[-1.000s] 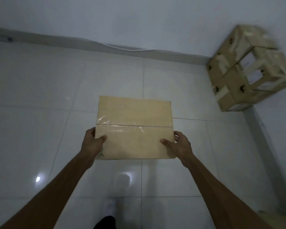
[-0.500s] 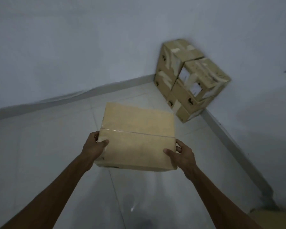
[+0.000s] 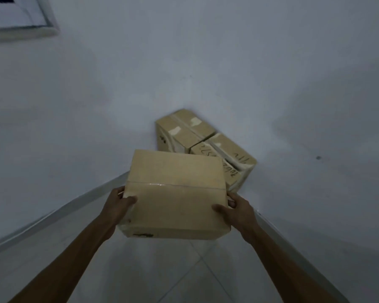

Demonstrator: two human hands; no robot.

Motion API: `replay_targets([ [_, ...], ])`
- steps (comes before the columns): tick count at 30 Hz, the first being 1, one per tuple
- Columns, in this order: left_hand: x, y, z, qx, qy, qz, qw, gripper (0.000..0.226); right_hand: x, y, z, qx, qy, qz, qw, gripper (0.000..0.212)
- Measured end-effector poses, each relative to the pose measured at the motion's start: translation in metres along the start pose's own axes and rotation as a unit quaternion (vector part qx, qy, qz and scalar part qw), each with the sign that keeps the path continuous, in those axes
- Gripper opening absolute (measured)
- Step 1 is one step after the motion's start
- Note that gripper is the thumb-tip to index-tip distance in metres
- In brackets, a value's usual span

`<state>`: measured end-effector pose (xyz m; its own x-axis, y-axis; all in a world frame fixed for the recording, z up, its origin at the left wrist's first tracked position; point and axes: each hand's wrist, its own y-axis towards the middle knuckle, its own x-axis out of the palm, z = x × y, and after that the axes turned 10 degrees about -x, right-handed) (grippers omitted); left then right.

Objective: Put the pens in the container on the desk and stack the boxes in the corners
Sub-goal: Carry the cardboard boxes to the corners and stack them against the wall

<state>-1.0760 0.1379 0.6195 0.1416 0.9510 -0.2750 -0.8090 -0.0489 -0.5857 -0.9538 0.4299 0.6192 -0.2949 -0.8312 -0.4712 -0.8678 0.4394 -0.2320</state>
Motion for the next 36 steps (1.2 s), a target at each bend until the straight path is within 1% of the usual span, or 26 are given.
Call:
replay_targets([
  [5,0.016,0.078,0.095,0.029,0.032,-0.041,0.998,0.044,-0.010,0.079,-0.047,0.018,0.022,0.040,0.999,0.065],
  [9,0.027,0.145,0.159,0.047,0.053,-0.074,0.995,0.049,-0.009,0.144,-0.068,0.044,0.036,0.074,0.996,0.070],
  [10,0.029,0.152,0.167,0.047,0.057,-0.080,0.994,0.049,-0.009,0.150,-0.072,0.048,0.040,0.078,0.995,0.070],
  [11,0.033,0.185,0.190,0.054,0.063,-0.092,0.992,0.048,-0.002,0.182,-0.079,0.052,0.048,0.091,0.993,0.069],
  [12,0.036,0.196,0.199,0.060,0.071,-0.098,0.991,0.048,0.000,0.194,-0.081,0.057,0.047,0.099,0.992,0.067],
  [14,0.042,0.224,0.219,0.064,0.084,-0.097,0.990,0.049,0.009,0.220,-0.088,0.064,0.065,0.103,0.990,0.066],
  [15,0.049,0.251,0.234,0.067,0.099,-0.094,0.988,0.049,0.016,0.243,-0.090,0.067,0.076,0.109,0.989,0.065],
  [17,0.058,0.285,0.253,0.046,0.117,-0.093,0.988,0.051,0.026,0.272,-0.092,0.071,0.082,0.121,0.987,0.060],
  [21,0.076,0.345,0.279,0.052,0.131,-0.127,0.982,0.052,0.037,0.329,-0.087,0.083,0.099,0.149,0.980,0.060],
  [24,0.095,0.388,0.294,0.061,0.121,-0.152,0.979,0.046,0.043,0.372,-0.078,0.098,0.108,0.167,0.975,0.062],
  [26,0.108,0.411,0.303,0.053,0.115,-0.151,0.980,0.048,0.049,0.398,-0.072,0.107,0.127,0.169,0.972,0.060],
  [28,0.126,0.435,0.310,0.044,0.120,-0.149,0.981,0.056,0.054,0.420,-0.065,0.113,0.129,0.179,0.969,0.059],
  [30,0.141,0.459,0.315,0.049,0.115,-0.146,0.981,0.061,0.056,0.441,-0.062,0.109,0.131,0.192,0.967,0.063],
  [33,0.157,0.488,0.327,0.062,0.113,-0.138,0.982,0.055,0.058,0.470,-0.061,0.112,0.144,0.210,0.960,0.067],
  [36,0.158,0.513,0.337,0.085,0.114,-0.146,0.979,0.054,0.069,0.480,-0.065,0.116,0.173,0.236,0.949,0.062],
])
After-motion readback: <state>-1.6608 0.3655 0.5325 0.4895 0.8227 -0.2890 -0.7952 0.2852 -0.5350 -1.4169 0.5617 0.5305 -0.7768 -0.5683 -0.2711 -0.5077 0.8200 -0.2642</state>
